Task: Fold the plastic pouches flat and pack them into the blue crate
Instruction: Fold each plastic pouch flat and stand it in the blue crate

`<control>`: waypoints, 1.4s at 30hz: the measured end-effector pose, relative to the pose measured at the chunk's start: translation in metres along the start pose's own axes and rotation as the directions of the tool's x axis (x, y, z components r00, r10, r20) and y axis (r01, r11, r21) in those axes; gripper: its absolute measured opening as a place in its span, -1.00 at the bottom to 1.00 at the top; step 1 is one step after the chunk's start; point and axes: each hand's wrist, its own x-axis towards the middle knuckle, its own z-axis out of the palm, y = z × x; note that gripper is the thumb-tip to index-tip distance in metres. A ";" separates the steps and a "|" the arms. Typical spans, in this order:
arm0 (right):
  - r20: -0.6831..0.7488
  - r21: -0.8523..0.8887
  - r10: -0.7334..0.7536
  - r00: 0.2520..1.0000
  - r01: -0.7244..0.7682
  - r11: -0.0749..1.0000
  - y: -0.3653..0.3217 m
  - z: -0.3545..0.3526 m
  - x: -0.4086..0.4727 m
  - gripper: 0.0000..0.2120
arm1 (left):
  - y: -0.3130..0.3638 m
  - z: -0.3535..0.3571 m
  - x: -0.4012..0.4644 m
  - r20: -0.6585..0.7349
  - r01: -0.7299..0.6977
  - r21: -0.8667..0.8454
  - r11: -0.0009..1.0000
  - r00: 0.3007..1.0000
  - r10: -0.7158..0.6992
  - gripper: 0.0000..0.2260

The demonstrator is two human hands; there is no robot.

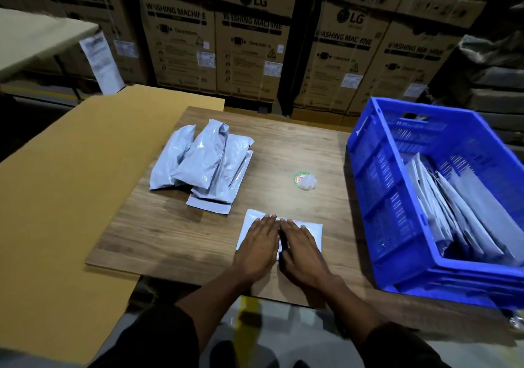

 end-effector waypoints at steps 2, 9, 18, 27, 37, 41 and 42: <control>0.016 0.047 0.019 1.000 -0.019 0.999 -0.004 -0.005 0.004 -0.31 | 0.006 0.001 0.003 0.016 0.016 -0.016 1.000 1.000 -0.016 -0.54; -0.009 -0.209 0.086 0.996 -0.086 0.974 -0.009 0.003 0.001 -0.38 | 0.000 0.008 -0.004 0.062 0.117 0.083 0.990 0.991 -0.122 -0.50; 0.028 -0.272 0.215 0.976 -0.199 0.942 0.006 0.002 -0.009 -0.24 | -0.003 0.006 -0.009 0.088 0.195 0.062 0.979 0.976 -0.200 -0.45; 0.022 -0.274 0.346 0.938 -0.328 0.904 0.020 -0.017 -0.025 -0.19 | -0.011 0.003 -0.015 0.052 0.307 -0.004 0.952 0.951 -0.306 -0.37; 0.077 -0.365 0.022 0.997 0.008 0.931 -0.003 0.002 -0.002 -0.37 | -0.013 0.012 -0.005 0.087 0.049 0.058 0.997 0.995 -0.054 -0.51; 0.060 -0.305 0.096 0.994 -0.073 0.949 0.016 0.001 -0.011 -0.18 | -0.017 0.011 -0.010 0.102 0.082 0.072 0.994 0.991 -0.089 -0.47; 0.073 -0.301 0.118 0.990 -0.090 0.949 0.021 -0.002 -0.015 -0.11 | -0.017 0.011 -0.009 0.106 0.085 0.074 0.994 0.990 -0.092 -0.46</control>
